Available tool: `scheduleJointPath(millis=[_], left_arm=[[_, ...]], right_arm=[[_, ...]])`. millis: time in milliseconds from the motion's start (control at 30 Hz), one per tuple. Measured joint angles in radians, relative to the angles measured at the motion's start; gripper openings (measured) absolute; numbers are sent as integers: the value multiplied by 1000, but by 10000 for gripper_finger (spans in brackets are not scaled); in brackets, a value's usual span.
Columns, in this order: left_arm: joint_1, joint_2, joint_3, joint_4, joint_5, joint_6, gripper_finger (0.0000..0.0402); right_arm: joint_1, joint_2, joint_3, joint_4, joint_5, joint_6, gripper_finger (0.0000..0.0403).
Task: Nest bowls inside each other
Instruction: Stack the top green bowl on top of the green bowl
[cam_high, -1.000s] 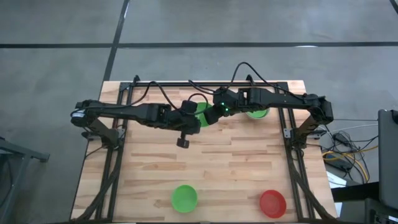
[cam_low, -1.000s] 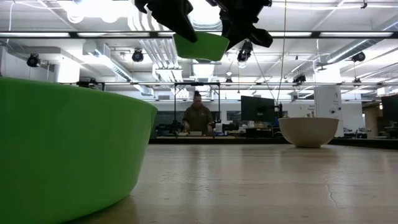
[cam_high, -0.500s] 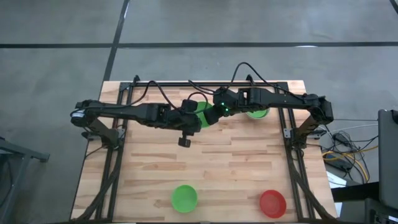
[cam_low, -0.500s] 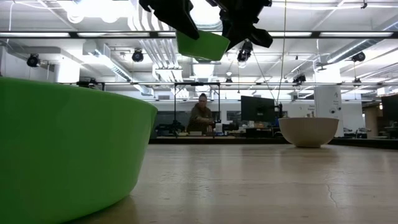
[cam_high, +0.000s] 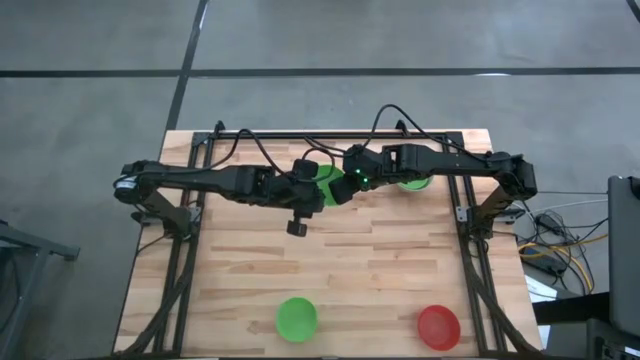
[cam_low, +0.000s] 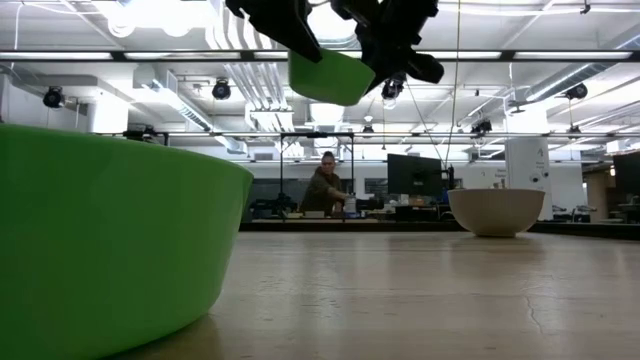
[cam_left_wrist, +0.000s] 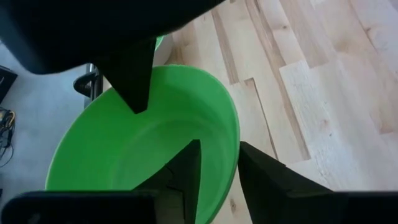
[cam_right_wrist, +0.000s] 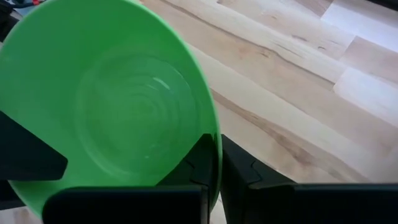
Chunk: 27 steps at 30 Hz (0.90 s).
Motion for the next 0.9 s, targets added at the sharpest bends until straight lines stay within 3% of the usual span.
scheduleJointPath(millis=[900], left_arm=[[-5, 0, 18, -19, 0, -17, 106]], right_arm=[[-3, -5, 3, 2, 8, -48, 8]])
